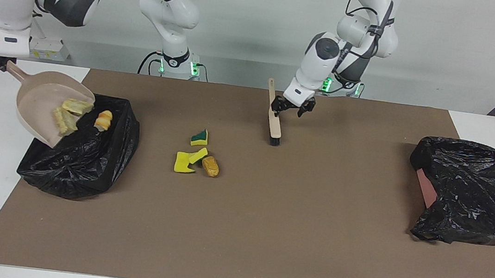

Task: Sweep and dump trash in bin
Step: 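Carry the dustpan to the trash bag with the right gripper and tip it, then bring the empty dustpan back to the table center with the right gripper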

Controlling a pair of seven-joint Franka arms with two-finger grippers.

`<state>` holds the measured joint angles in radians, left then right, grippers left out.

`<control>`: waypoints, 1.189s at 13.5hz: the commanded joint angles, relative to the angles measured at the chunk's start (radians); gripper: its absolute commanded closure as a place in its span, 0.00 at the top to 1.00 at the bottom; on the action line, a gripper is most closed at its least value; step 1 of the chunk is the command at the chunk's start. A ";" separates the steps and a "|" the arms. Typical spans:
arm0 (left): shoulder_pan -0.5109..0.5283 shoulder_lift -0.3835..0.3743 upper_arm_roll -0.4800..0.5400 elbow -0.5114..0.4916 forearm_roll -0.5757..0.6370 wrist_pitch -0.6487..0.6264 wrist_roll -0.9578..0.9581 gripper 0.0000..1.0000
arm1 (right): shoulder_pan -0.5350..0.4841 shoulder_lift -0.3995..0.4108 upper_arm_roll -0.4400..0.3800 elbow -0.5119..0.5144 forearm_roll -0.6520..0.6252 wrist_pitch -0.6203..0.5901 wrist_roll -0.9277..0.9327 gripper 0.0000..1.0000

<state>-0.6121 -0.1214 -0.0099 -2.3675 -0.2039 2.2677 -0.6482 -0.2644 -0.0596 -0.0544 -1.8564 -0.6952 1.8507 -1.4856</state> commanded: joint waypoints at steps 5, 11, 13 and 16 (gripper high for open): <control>0.299 0.038 -0.005 0.256 0.052 -0.160 0.312 1.00 | 0.062 -0.077 0.005 0.002 -0.132 -0.105 -0.004 0.00; 0.501 0.058 -0.004 0.402 0.079 -0.266 0.559 1.00 | 0.175 -0.140 0.080 0.060 -0.083 -0.365 0.291 0.00; 0.529 0.080 -0.004 0.491 0.145 -0.362 0.608 1.00 | 0.178 -0.152 0.148 0.057 0.026 -0.403 0.455 0.00; 0.532 0.124 -0.001 0.650 0.193 -0.503 0.648 1.00 | 0.182 -0.154 0.227 0.052 0.207 -0.394 0.707 0.00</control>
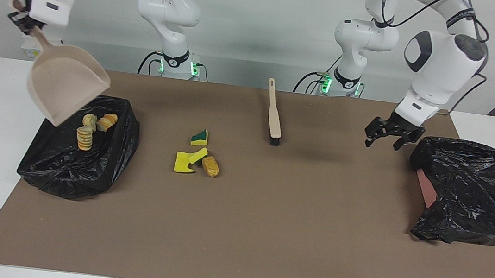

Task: Sweep and dump trash in bin
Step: 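Bring the empty dustpan back to the table center with the right gripper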

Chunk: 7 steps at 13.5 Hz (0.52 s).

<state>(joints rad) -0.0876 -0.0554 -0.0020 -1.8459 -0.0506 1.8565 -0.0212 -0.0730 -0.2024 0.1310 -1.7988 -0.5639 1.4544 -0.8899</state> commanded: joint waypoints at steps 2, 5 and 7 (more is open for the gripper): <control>0.046 0.081 -0.009 0.204 0.054 -0.138 0.023 1.00 | -0.010 0.010 0.099 -0.005 0.191 0.012 0.320 0.00; 0.147 0.065 -0.007 0.211 0.025 -0.167 0.070 1.00 | 0.103 0.107 0.136 -0.002 0.291 0.075 0.735 0.00; 0.144 0.065 -0.010 0.221 -0.012 -0.177 0.055 1.00 | 0.153 0.167 0.137 0.001 0.382 0.171 0.952 0.00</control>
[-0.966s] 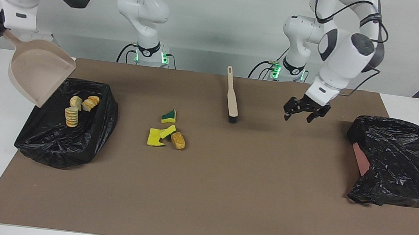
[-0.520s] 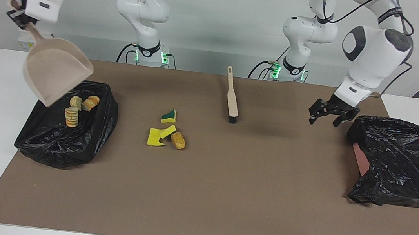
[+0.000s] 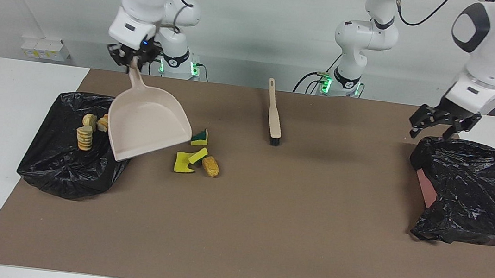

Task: Sweep and dump trash in bin
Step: 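Bring the empty dustpan back to the table center with the right gripper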

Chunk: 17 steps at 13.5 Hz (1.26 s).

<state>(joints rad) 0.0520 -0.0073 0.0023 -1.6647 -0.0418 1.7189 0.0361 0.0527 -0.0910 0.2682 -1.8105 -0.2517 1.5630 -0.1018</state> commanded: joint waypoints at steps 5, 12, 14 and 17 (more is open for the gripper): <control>-0.038 0.015 -0.042 0.106 0.059 -0.180 0.010 1.00 | 0.182 0.275 0.000 0.124 0.104 0.224 0.503 0.00; -0.052 -0.023 -0.077 0.089 0.052 -0.211 0.007 1.00 | 0.371 0.611 0.000 0.391 0.100 0.426 0.852 0.00; -0.051 -0.011 -0.077 0.108 0.051 -0.237 0.005 1.00 | 0.397 0.642 0.000 0.393 0.100 0.494 0.881 0.00; -0.046 0.015 -0.077 0.158 0.048 -0.272 0.005 1.00 | 0.415 0.663 0.000 0.382 0.107 0.551 0.925 0.00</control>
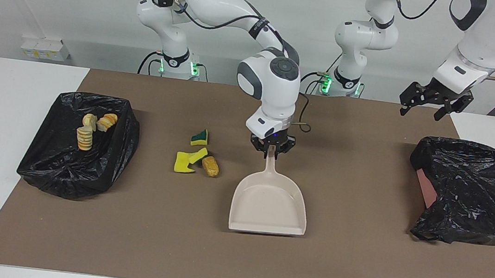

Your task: Sweep and dump trash in bin

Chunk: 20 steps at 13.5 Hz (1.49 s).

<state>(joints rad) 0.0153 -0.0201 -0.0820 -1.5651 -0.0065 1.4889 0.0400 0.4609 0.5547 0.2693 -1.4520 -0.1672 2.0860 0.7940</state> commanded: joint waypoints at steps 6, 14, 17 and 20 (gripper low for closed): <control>-0.014 0.025 0.007 0.051 0.020 -0.018 0.005 1.00 | -0.005 -0.001 -0.001 -0.059 0.081 0.085 0.025 0.10; 0.000 0.052 0.008 0.037 0.014 0.085 0.009 1.00 | -0.002 -0.030 -0.001 -0.102 0.065 0.072 0.014 0.62; -0.005 0.052 0.011 0.034 0.010 0.091 0.008 1.00 | -0.002 -0.105 0.001 -0.120 0.066 0.037 0.008 1.00; -0.012 0.051 0.011 0.030 0.008 0.086 0.006 1.00 | -0.002 -0.253 0.014 -0.236 0.096 -0.020 0.011 1.00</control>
<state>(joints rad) 0.0169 0.0320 -0.0773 -1.5364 -0.0064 1.5715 0.0400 0.4665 0.4305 0.2694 -1.5512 -0.1019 2.0732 0.8111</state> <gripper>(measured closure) 0.000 0.000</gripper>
